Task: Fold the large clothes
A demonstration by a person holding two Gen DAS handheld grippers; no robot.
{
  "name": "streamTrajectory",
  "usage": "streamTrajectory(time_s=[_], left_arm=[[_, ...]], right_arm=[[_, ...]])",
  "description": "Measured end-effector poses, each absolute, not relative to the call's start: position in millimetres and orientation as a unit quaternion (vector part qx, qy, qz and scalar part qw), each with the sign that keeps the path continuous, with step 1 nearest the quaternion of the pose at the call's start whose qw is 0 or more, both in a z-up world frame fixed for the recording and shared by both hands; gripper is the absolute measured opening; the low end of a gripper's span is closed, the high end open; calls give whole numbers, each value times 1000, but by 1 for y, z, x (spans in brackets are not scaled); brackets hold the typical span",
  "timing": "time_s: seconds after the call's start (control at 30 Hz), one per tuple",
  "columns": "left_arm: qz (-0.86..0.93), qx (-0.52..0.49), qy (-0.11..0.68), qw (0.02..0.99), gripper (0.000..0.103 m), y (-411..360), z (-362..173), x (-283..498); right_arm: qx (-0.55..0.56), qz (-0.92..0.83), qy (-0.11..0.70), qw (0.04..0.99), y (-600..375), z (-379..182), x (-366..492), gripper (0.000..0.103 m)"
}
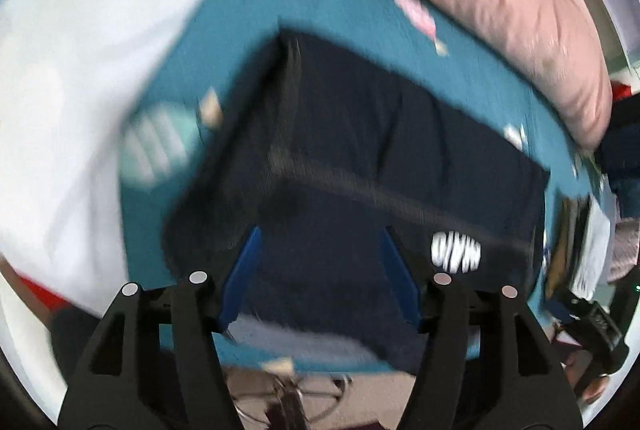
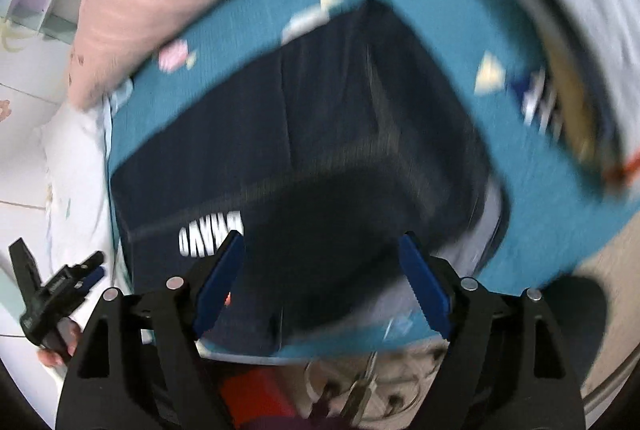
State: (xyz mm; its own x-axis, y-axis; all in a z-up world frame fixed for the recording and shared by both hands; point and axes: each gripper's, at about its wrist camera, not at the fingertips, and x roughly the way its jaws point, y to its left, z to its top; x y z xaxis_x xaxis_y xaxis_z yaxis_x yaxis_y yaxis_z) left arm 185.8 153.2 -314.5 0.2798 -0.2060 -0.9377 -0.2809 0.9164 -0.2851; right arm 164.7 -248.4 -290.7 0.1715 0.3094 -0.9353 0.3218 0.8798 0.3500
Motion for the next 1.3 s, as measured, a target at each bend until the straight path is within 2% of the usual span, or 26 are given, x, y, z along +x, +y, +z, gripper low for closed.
streamTrajectory(time_s=[0.17,0.3,0.33,0.4,0.43,0.47,0.53,0.67,0.87,1.0,1.07,1.1,1.13,1.17,1.23,1.3], left_arm=[[-7,-254,636,729,63,128,-360,152],[-17,-309,625,716,63,123,-381,145],[-16,-319,626,711,62,122,-387,144],[-16,-326,639,697,60,115,-398,140],[-20,-333,637,695,50,113,-400,139],[-29,-349,625,698,31,110,-402,135],[-39,-379,610,694,15,109,-406,132],[-44,-400,604,688,11,108,-399,126],[-71,-406,599,687,10,100,-384,115],[-41,-355,626,693,11,91,-411,128],[-45,-364,623,691,12,93,-411,127],[-54,-358,620,696,12,93,-402,126],[-57,-349,620,700,13,92,-396,126],[-59,-331,621,708,16,92,-386,125],[-48,-301,624,720,26,97,-371,120],[-48,-266,618,738,29,98,-355,117]], right_arm=[[275,-11,667,693,-227,-325,134,76],[305,-11,664,682,-217,-341,129,76],[319,-8,663,677,-214,-345,130,72],[345,14,662,665,-206,-354,133,49],[346,23,664,663,-200,-359,135,31],[349,29,663,661,-198,-362,137,19],[366,31,660,655,-195,-367,138,17],[367,39,653,661,-200,-357,139,8],[331,46,641,691,-209,-320,139,7],[306,30,674,672,-200,-357,141,11],[283,10,683,674,-196,-376,140,21],[293,7,679,673,-199,-376,139,23],[309,7,675,670,-203,-374,137,29],[325,7,672,666,-209,-369,136,35],[340,10,665,665,-222,-354,136,35],[333,10,651,682,-230,-335,137,35]])
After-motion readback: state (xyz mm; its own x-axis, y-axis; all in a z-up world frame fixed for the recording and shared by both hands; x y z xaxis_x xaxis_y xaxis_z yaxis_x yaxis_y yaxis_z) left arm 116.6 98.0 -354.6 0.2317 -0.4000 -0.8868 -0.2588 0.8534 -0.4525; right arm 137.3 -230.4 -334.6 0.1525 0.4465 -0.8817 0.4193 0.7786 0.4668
